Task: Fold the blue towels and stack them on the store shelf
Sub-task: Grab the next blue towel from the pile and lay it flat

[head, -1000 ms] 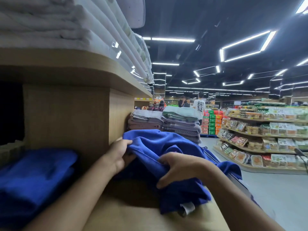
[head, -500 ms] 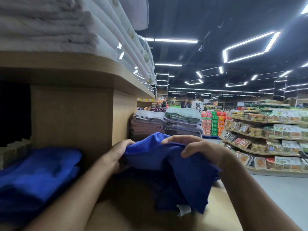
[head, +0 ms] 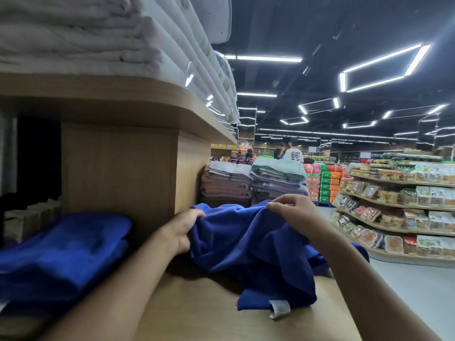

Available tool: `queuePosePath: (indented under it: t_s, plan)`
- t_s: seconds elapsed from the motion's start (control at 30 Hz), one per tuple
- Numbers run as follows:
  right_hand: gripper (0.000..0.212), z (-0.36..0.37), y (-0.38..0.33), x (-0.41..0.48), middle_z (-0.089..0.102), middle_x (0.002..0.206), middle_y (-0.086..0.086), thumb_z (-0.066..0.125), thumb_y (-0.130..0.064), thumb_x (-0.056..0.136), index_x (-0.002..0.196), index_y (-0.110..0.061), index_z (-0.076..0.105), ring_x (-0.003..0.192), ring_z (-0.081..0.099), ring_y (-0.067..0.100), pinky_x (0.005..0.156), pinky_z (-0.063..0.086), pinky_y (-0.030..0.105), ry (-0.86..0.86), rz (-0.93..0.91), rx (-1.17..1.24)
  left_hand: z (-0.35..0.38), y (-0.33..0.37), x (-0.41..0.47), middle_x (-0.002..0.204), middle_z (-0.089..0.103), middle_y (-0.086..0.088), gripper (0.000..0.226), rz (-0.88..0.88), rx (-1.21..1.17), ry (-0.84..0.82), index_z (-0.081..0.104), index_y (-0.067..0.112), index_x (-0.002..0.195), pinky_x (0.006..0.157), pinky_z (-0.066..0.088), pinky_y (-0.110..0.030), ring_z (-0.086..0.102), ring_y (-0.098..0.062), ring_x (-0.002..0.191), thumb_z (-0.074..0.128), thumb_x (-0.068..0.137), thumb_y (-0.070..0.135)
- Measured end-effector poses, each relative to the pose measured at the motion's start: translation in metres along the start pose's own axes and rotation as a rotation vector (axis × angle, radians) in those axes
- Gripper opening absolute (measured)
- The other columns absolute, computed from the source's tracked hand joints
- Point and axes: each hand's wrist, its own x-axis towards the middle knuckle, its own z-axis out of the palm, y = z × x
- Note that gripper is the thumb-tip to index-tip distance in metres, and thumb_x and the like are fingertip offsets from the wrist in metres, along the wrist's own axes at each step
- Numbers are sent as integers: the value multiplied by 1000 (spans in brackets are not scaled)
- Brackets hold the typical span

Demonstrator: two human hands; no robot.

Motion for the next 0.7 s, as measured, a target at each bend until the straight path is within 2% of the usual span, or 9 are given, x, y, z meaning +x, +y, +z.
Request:
queuePosePath:
  t_s: [0.03,0.1,0.17,0.3,0.4,0.5,0.6,0.67,0.7]
  plan:
    - [15,0,-6,-2,78,83,1,69,-20,90,81,-25,81,74,67,7,62,52,19,-68,41,145,-1,-1,-1,65,62,-12,15,-13,17,0,60,8,74,61,49,-30,60,-27,64,52,85,3]
    - [32,-3,-13,-7,78,93,10,58,-2,85,93,-22,83,80,70,13,66,56,23,-211,100,395,0,-2,-3,66,58,-12,23,-8,33,-41,58,6,74,60,48,-29,58,-27,62,40,78,-8]
    - [43,-6,-16,-9,77,101,14,51,3,80,101,-19,81,88,70,19,71,58,29,-292,128,517,3,-1,-7,72,55,-13,29,19,2,-80,58,6,77,64,47,-31,55,-27,63,35,70,-10]
    - [38,-3,-16,-8,76,87,8,53,6,86,92,-19,82,74,71,11,58,56,24,-287,126,610,4,0,-10,75,65,-15,16,7,-136,-167,63,8,66,69,53,-32,64,-29,64,50,58,5]
    - [31,1,-12,-8,76,91,12,57,1,95,89,-17,81,79,72,16,61,57,27,-301,96,632,1,1,-5,91,73,-18,22,1,-118,-197,73,9,82,80,57,-38,71,-31,78,72,67,24]
    - [20,4,-11,-10,75,99,16,62,-3,96,103,-10,79,84,73,20,66,59,29,-427,77,692,1,-2,-4,105,73,-19,37,-92,-107,-252,75,9,95,93,55,-44,69,-33,98,76,81,43]
    - [18,9,-13,-12,75,100,13,69,-7,93,107,-12,78,85,72,18,67,59,28,-453,50,695,3,-6,-1,88,74,-12,9,-78,-79,-211,70,14,91,71,58,-36,70,-27,76,66,87,21]
    - [14,14,-14,-13,75,94,11,72,-8,91,99,-17,79,81,71,16,65,58,26,-391,44,695,3,-6,-2,81,70,-10,11,-39,-77,-180,68,14,89,62,55,-34,67,-26,68,61,80,11]
    - [13,16,-15,-14,74,92,10,73,-8,91,98,-17,79,80,71,16,65,58,26,-364,36,691,3,-5,-2,79,69,-11,10,-21,-88,-186,67,13,85,60,55,-33,66,-27,65,62,76,14]
